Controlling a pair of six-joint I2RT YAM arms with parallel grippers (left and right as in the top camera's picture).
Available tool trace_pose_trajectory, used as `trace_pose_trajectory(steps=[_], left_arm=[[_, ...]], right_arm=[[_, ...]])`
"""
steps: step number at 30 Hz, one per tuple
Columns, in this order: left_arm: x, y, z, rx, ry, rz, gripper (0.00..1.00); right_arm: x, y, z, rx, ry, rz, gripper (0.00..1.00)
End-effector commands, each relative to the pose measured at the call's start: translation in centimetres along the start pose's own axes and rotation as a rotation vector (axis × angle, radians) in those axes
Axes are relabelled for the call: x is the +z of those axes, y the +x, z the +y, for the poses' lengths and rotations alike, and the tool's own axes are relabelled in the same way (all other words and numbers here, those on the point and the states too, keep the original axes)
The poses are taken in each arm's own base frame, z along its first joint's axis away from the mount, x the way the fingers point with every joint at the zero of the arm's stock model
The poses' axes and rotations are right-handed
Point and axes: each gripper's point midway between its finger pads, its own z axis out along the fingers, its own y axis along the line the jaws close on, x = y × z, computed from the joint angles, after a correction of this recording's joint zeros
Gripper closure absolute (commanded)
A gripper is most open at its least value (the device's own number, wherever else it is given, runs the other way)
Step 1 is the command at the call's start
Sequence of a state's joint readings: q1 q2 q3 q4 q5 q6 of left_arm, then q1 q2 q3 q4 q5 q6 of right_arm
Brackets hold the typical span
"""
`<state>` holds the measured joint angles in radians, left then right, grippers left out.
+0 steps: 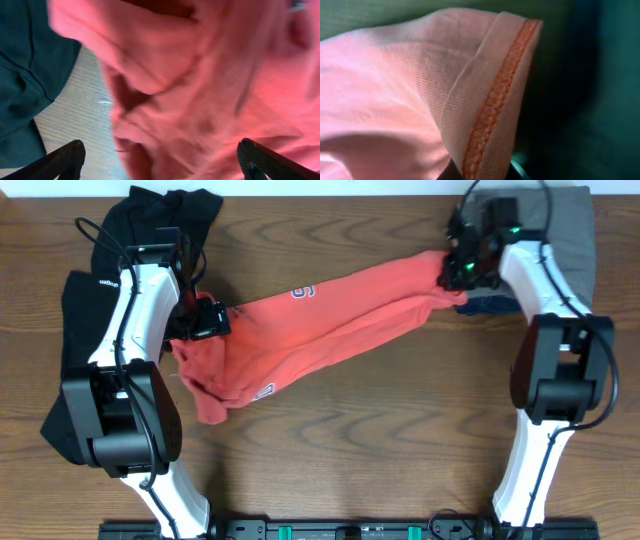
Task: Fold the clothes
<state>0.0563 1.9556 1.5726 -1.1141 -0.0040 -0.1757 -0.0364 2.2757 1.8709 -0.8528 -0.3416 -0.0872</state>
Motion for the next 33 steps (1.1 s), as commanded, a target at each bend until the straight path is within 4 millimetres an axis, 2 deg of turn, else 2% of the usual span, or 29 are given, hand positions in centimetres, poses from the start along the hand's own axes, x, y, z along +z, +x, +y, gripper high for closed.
trace_pose_trajectory(steps=[1, 9, 15, 20, 25, 33], left_arm=[[-0.2, -0.2, 0.3, 0.002, -0.005, -0.014, 0.01], [-0.3, -1.0, 0.1, -0.001, 0.003, -0.047, 0.01], [-0.3, -1.5, 0.0, -0.002, 0.008, -0.069, 0.01], [-0.3, -2.0, -0.2, -0.004, 0.013, -0.09, 0.02], [-0.4, -2.3, -0.2, -0.005, 0.016, -0.101, 0.02], [-0.4, -2.5, -0.3, -0.005, 0.018, -0.108, 0.02]], right_arm=[[-5.1, -2.9, -0.4, -0.012, 0.022, -0.101, 0.99], [-9.0, -3.7, 0.6, -0.067, 0.026, -0.088, 0.99], [-10.5, -3.5, 3.2, -0.091, 0.0, -0.063, 0.99], [-9.2, -2.0, 7.1, -0.162, -0.03, 0.007, 0.99], [-7.3, -0.5, 12.3, -0.253, -0.07, 0.06, 0.99], [-5.0, 2.3, 18.4, -0.369, -0.111, 0.133, 0.99]])
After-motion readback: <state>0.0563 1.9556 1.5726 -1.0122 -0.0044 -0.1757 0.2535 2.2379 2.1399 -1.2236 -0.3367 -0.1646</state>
